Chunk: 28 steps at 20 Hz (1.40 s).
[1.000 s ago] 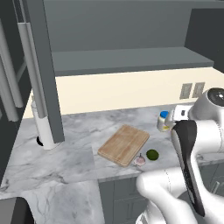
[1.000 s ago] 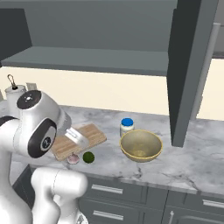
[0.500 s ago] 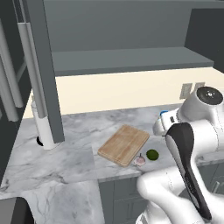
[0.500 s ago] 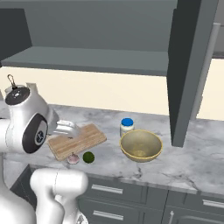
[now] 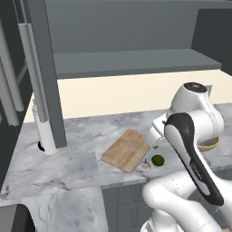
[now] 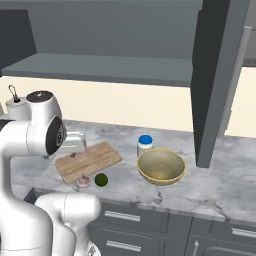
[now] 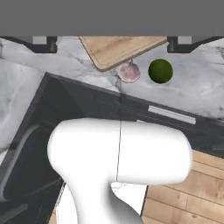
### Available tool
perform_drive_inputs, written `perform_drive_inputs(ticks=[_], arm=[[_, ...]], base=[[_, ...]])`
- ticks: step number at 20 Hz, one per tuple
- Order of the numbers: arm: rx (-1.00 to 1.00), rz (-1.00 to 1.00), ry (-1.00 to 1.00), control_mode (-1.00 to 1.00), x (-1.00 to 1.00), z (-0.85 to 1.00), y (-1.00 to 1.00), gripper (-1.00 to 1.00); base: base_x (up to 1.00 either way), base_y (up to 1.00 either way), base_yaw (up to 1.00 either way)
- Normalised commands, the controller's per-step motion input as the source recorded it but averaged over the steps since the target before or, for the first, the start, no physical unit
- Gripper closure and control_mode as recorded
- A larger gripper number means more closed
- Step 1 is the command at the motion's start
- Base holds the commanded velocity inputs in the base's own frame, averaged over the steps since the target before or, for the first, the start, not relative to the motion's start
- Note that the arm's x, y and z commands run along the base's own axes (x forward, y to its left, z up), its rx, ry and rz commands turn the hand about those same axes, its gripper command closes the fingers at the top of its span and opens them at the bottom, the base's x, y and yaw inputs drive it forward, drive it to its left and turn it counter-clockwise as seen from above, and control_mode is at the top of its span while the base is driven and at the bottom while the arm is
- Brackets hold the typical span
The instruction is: Open the cabinet. Place the bowl and condiment on the counter. Then place the lime and garlic on the cutting board.
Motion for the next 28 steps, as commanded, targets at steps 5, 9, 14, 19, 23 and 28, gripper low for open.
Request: perform_drive_inputs(ticks=[5, 9, 14, 19, 23, 28], arm=[[-0.02, 0.04, 0.03, -1.0, 0.03, -0.66, 0.06, -1.0], [0.0, 0.0, 0.0, -1.0, 0.0, -0.33, 0.0, -1.0], [0.0, 0.0, 0.01, -1.0, 0.09, -0.15, 0.04, -1.0], [-0.01, 0.05, 0.16, -1.0, 0.49, -0.04, 0.08, -1.0], [-0.11, 0.06, 0.19, -1.0, 0.39, -0.01, 0.13, -1.0], [-0.19, 0.03, 0.19, -1.0, 0.11, -0.25, 0.09, -1.0]], base=[[0.0, 0.0, 0.0], [0.0, 0.0, 0.0], [0.0, 0.0, 0.0], [0.0, 0.0, 0.0], [0.0, 0.0, 0.0], [0.0, 0.0, 0.0]])
